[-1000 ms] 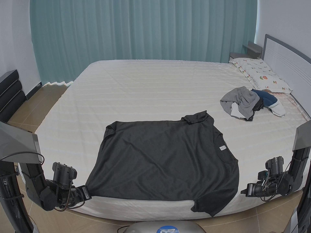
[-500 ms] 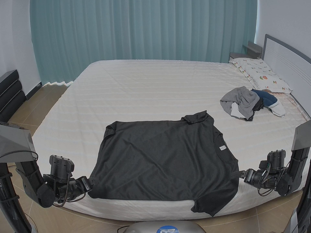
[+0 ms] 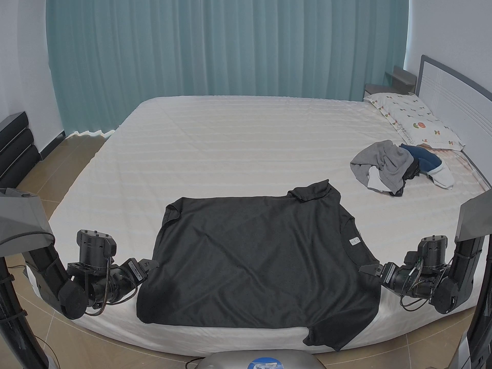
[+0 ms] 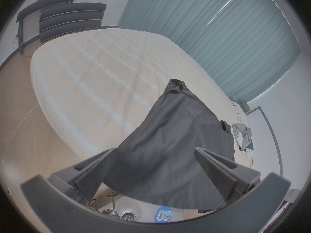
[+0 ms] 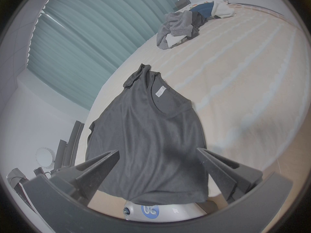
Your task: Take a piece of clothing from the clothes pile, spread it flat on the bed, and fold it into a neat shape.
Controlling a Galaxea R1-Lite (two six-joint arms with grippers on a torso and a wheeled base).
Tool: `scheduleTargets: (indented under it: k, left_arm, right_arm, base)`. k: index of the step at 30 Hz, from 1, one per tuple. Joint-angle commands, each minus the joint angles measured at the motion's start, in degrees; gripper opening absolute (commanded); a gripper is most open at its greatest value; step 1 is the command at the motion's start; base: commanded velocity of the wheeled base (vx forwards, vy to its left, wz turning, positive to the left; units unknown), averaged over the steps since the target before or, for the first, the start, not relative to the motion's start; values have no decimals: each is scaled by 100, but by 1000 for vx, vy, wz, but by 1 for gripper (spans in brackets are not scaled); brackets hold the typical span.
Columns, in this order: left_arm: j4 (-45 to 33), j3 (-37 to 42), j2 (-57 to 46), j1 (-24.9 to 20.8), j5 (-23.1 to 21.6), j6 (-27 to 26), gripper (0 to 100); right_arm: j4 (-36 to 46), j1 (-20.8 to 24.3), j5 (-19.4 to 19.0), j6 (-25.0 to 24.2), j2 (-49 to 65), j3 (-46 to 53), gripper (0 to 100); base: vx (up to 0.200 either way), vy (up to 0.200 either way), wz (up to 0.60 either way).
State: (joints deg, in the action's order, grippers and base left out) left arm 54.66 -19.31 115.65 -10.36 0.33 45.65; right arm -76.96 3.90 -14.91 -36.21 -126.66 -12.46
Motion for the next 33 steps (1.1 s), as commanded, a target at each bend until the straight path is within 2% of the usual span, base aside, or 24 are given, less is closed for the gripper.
scheduleTargets:
  k: [1,5,10,13,21,26,29,33]
  left_arm:
    - [9,-117,89,-1,2,110,100]
    - [-52,-310,98,-1,29,453,100]
    - [-52,-301,72,-1,11,480,100]
    - [-52,-301,89,-1,20,471,100]
    - [-52,-433,98,-18,20,480,100]
    - [-70,-758,195,69,29,480,100]
    - [-219,-1189,370,166,29,471,100]
    - [-799,-2147,819,210,20,471,100]
  right_arm:
    - [-12,5,-12,-9,-69,-11,100]
    - [-12,14,-12,-18,-113,-29,100]
    - [-12,32,-3,-150,-113,-46,100]
    - [-12,32,-3,-176,-113,-72,100]
    - [-30,32,-3,-247,-113,-90,100]
    - [-328,76,-3,-598,-122,-90,100]
    - [-443,172,6,-774,-140,-90,100]
    - [-539,252,6,-1002,-140,-90,100]
  base:
    - [0,0,0]
    - [0,0,0]
    - [0,0,0]
    - [0,200,0]
    - [0,0,0]
    - [0,0,0]
    - [0,0,0]
    - [0,0,0]
